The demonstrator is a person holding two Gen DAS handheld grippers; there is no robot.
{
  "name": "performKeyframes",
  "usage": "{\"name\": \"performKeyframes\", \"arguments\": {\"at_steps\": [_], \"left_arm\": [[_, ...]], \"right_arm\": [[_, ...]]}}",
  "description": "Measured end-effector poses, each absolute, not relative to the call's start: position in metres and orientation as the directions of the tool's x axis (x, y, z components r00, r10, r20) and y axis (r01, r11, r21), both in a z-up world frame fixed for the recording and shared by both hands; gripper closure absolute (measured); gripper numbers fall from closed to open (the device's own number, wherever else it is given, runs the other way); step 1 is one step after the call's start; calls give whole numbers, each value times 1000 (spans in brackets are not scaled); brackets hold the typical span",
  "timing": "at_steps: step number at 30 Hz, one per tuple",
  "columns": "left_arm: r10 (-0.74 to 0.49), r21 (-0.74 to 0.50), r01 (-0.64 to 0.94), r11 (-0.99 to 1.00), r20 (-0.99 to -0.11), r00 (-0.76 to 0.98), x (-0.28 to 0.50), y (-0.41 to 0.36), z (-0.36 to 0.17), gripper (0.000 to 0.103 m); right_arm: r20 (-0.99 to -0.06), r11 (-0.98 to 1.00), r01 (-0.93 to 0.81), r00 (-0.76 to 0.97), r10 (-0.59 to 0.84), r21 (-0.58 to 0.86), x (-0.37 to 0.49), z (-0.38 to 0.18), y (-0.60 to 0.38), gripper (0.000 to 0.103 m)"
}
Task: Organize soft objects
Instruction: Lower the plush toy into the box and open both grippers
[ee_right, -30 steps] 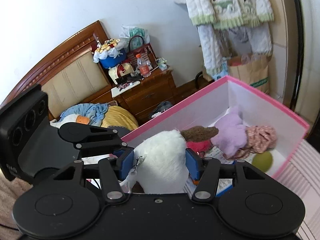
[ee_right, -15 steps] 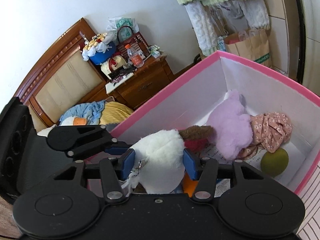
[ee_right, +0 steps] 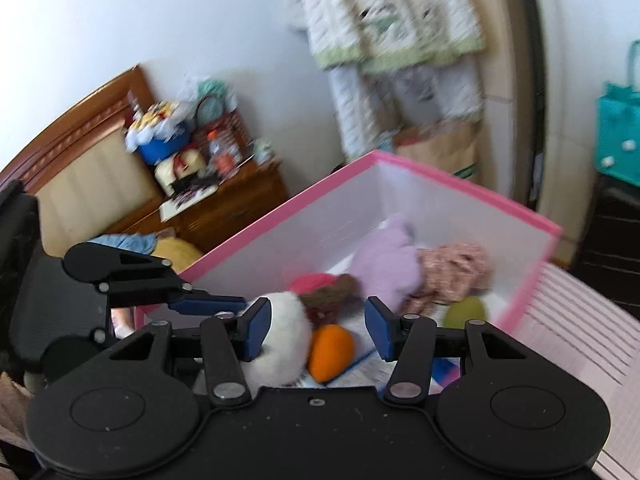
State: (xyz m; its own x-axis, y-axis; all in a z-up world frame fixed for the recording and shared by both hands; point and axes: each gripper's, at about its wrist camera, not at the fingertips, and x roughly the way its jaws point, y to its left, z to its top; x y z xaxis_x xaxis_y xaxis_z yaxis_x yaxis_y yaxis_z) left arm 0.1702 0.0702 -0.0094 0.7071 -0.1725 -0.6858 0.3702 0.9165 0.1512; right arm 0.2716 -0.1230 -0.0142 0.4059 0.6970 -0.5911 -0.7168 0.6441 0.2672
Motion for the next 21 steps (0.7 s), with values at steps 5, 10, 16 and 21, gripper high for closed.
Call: {"name": "performKeyframes", "arguments": {"at_steps": [5,10,16,21], "left_arm": [[-166,99,324,941,-698,696,168,78,-9,61],[-183,92,346,934,-708,682,171,73,-15,66],[-162,135,341,930,-683,712,184,62,-14,73],[-110,160,290,944,-676,729,196,61,-17,73]], "right_arm": [[-556,686,-685,479,679,247,246,-6,-150,45],[-525,701,-676,520,674,229,225,-3,-158,42],[-512,722,-659,555,655,209,205,-4,-161,40],[-520,747,-631,574,632,211,196,-7,-169,39]]}}
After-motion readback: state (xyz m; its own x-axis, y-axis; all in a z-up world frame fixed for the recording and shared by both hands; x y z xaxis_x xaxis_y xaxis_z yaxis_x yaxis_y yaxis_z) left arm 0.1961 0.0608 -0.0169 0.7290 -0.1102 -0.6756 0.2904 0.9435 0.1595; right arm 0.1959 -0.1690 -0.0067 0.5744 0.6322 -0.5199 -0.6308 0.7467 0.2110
